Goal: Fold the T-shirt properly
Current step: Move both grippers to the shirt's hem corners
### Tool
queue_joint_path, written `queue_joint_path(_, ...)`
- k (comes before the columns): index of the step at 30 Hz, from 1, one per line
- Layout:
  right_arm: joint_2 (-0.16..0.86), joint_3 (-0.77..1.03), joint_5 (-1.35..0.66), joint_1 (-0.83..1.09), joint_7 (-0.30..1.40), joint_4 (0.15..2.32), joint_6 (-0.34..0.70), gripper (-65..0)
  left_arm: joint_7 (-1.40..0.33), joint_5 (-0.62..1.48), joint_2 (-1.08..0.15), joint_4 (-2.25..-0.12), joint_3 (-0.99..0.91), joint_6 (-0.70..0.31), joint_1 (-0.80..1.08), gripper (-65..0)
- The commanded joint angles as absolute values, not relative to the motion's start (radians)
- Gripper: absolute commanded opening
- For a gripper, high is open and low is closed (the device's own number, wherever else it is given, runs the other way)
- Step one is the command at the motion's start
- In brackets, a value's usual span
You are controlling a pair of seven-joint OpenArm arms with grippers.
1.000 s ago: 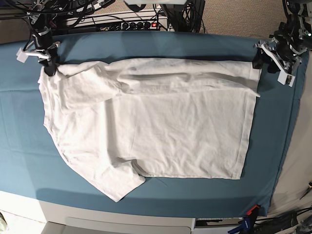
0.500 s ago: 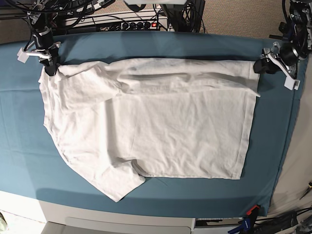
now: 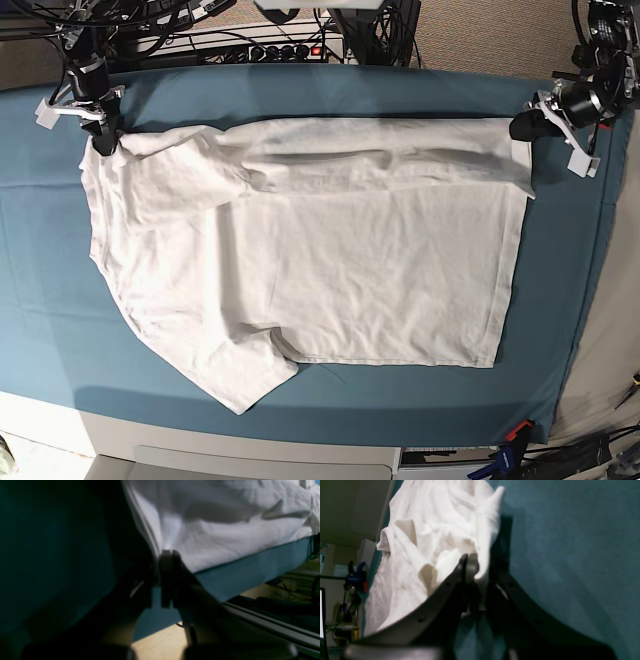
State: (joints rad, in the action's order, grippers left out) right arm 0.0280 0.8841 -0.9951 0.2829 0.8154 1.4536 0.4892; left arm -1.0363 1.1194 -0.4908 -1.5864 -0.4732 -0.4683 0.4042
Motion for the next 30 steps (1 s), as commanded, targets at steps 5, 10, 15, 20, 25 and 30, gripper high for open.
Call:
queue_joint_path(5,0.033,0.871,-0.986,0.372,0.87,1.562,0.508,-65.0,-1.04,1.131,-0.523,-1.641,-0.497,-0.473,0.461,-65.0)
queue_joint_path(10,0.034,0.872,-0.975,0.464,0.865,1.674,0.508,-65.0,-1.041,1.131,-0.524,-1.676,-0.529,-0.473,0.522,-65.0)
queue_joint_path(15,0.056,0.872,-0.968,0.527,0.863,1.721,0.508,-65.0,-1.052,1.136,-0.527,-1.677,-0.564,-0.473,0.552,-65.0)
queue_joint_path(20,0.097,0.873,-0.967,0.583,0.863,1.721,0.507,-65.0,-1.06,1.146,-0.527,-1.677,-0.588,-0.473,0.571,-65.0)
queue_joint_path(25,0.1,0.887,-0.968,0.612,0.865,1.721,0.507,-65.0,-1.072,1.145,-0.527,-1.677,-0.588,-0.473,0.571,-65.0)
queue_joint_path(30,0.099,0.894,-0.968,0.621,0.864,1.721,0.507,-65.0,-1.074,1.146,-0.527,-1.677,-0.588,-0.473,0.583,-65.0)
